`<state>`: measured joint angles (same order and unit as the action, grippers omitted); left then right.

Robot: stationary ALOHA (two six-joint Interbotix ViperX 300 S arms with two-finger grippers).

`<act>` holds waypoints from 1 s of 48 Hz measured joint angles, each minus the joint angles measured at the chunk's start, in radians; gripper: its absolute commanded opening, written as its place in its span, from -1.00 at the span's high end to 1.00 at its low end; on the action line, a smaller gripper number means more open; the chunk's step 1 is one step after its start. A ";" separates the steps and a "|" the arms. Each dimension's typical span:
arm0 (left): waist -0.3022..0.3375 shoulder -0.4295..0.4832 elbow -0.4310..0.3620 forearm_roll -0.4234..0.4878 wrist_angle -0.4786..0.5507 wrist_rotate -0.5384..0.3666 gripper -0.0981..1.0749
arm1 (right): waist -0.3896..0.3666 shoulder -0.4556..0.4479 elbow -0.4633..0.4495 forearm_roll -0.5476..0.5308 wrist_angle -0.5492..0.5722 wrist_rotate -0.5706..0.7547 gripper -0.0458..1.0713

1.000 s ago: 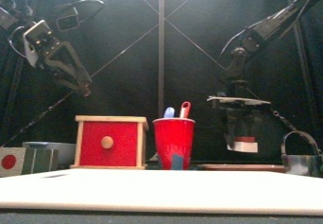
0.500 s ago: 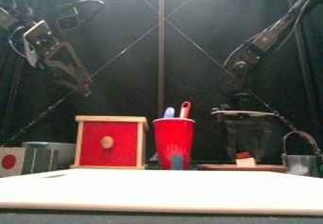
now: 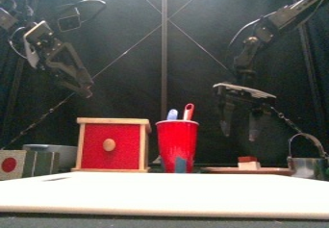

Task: Put assembled salmon sushi onto plate

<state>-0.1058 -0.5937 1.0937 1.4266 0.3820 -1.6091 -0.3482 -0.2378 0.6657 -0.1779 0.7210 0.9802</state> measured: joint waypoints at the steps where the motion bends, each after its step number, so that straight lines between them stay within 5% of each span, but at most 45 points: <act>1: 0.000 0.000 -0.003 0.000 -0.003 0.000 -0.85 | 0.020 -0.015 0.011 -0.015 -0.017 0.000 -0.87; 10: 0.000 0.000 -0.041 0.035 -0.051 0.002 -0.85 | 0.167 -0.187 0.147 -0.173 -0.285 0.000 -0.87; 23: 0.000 0.000 -0.063 0.084 -0.124 0.000 -0.85 | 0.172 -0.344 0.393 -0.468 -0.884 -0.002 -0.87; 48: 0.000 0.000 -0.077 0.061 -0.169 0.000 -0.85 | 0.161 -0.301 0.390 -0.632 -0.946 -0.003 -0.87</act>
<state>-0.1058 -0.5937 1.0170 1.4880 0.2132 -1.6091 -0.1871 -0.5384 1.0554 -0.8099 -0.2255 0.9771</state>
